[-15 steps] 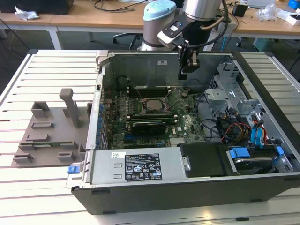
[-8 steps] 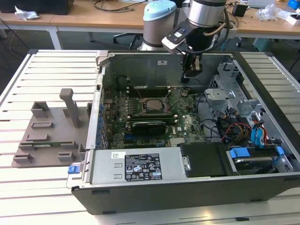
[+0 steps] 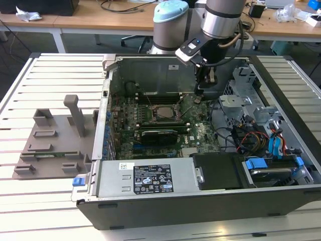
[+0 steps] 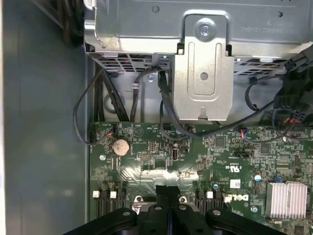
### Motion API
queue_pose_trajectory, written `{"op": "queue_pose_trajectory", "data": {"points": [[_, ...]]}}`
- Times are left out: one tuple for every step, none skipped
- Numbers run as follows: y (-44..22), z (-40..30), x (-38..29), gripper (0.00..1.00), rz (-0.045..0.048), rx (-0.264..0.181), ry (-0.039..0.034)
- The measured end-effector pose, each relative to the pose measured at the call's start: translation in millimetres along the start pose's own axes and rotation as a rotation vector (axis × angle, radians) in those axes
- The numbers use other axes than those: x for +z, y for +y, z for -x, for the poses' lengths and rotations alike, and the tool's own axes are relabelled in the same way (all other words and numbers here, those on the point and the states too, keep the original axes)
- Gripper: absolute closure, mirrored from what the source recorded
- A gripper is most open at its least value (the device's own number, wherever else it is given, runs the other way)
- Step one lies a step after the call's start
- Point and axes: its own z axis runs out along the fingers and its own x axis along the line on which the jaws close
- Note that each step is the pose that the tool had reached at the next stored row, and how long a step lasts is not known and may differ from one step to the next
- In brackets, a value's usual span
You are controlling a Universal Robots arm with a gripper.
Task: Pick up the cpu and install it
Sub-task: 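Close the cpu cover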
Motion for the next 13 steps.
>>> {"op": "queue_pose_trajectory", "data": {"points": [[0.2,0.0,1.8,0.89,0.0,0.0,0.0],[0.4,0.0,5.8,0.89,0.0,-0.001,0.0],[0.6,-0.1,8.9,0.89,-0.0001,-0.002,-0.0003],[0.7,-0.1,12.4,0.89,0.0,-0.003,-0.0004],[0.8,-0.1,14.4,0.89,0.0,-0.003,-0.0002],[0.9,-0.2,18.3,0.89,0.0,-0.005,-0.0002],[0.1,-0.3,21.8,0.89,0.0,-0.005,-0.0002],[-2.3,-0.3,25.3,0.89,0.0,-0.005,-0.0004],[-5.2,-0.5,28.0,0.89,0.0,-0.005,-0.0003],[-7.5,-0.6,28.5,0.89,0.0,-0.005,-0.0002],[-13.5,-0.7,28.8,0.89,0.0001,-0.006,-0.0004],[-16.0,-0.8,28.9,0.89,0.0003,-0.005,-0.0003],[-17.8,-0.8,29.0,0.89,0.0003,-0.005,-0.0002]]}}
